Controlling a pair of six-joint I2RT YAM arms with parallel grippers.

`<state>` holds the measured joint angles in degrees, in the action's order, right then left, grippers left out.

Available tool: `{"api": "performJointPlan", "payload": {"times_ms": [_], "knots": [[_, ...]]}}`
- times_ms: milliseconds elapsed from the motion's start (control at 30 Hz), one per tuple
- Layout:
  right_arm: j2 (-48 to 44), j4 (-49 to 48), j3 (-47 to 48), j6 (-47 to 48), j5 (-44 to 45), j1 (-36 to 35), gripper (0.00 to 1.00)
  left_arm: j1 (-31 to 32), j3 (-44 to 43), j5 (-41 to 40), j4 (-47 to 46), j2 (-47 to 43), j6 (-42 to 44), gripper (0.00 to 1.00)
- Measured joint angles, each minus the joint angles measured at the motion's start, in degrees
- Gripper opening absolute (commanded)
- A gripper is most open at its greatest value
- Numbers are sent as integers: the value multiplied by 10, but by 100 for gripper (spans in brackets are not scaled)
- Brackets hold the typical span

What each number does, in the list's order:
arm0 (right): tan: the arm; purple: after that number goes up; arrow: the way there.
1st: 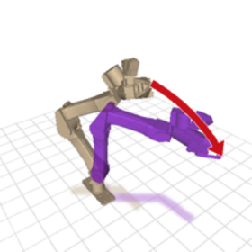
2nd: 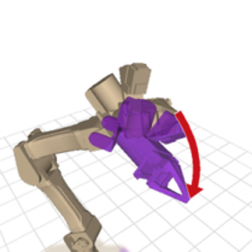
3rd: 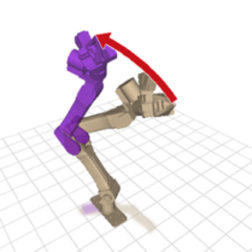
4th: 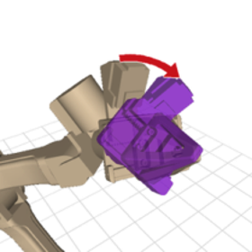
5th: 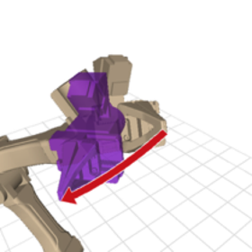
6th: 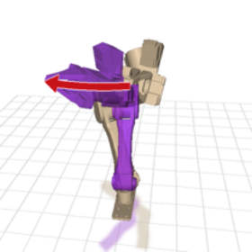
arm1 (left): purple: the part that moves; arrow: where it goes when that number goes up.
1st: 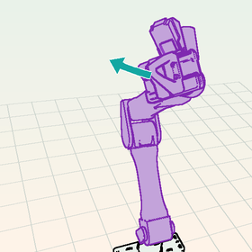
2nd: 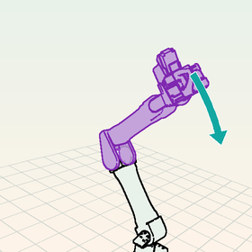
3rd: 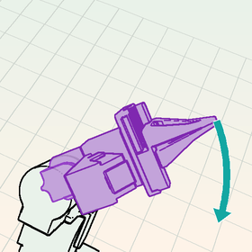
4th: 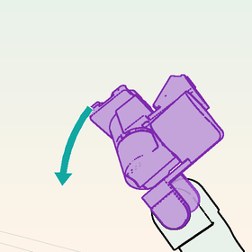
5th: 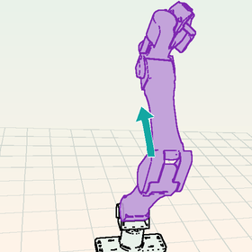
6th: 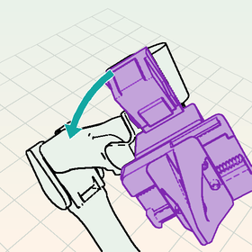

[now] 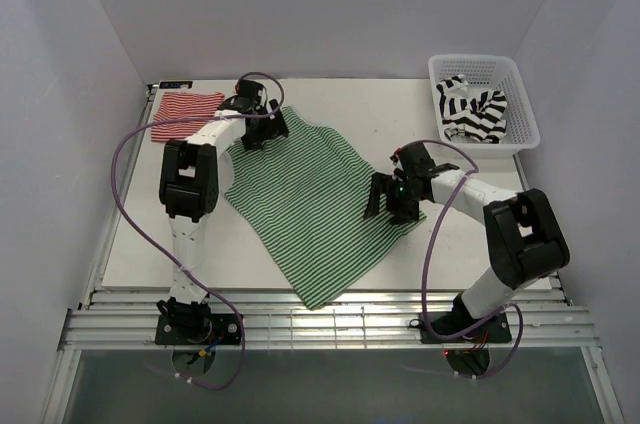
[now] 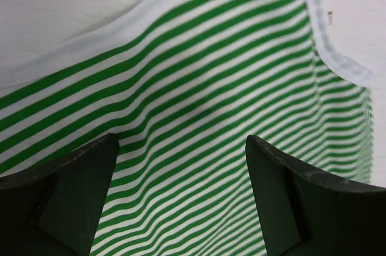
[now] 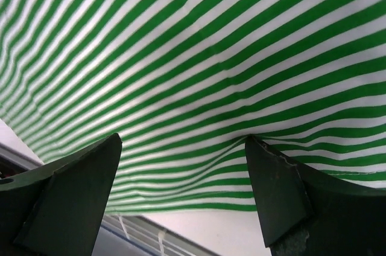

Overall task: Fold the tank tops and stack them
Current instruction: Flatten the tank top out

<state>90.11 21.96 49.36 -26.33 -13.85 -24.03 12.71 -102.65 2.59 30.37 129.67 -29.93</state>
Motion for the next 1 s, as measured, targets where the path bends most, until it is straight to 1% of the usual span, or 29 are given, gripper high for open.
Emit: {"api": "performJointPlan", "payload": {"times_ms": [67, 167, 233, 333, 400, 500, 567, 633, 867, 933, 1000], "knots": [[38, 3, 39, 14, -12, 30, 90, -2, 21, -2, -11, -11, -18, 98], [113, 12, 127, 49, -22, 67, 90, -8, 108, -6, -36, -65, -67, 98], [174, 22, 207, 81, -19, 84, 90, -10, 188, -9, -51, -117, -106, 98], [270, 41, 348, 134, 0, 99, 90, -13, 308, -29, -47, -206, -170, 98], [326, 52, 434, 167, 12, 106, 90, -12, 356, -41, -34, -246, -201, 98], [398, 73, 550, 210, 21, 112, 90, -6, 399, -53, -27, -282, -242, 98], [428, 90, 601, 232, 21, 114, 90, -1, 402, -63, -24, -285, -253, 98], [438, 105, 619, 249, 22, 115, 90, 2, 395, -71, -18, -281, -256, 98], [422, 131, 610, 270, 22, 115, 90, 5, 323, -94, 26, -240, -247, 98], [398, 145, 601, 275, 22, 113, 90, 5, 314, -92, 32, -245, -238, 98], [351, 144, 577, 276, 22, 110, 90, 7, 311, -86, 38, -262, -229, 98]]}}
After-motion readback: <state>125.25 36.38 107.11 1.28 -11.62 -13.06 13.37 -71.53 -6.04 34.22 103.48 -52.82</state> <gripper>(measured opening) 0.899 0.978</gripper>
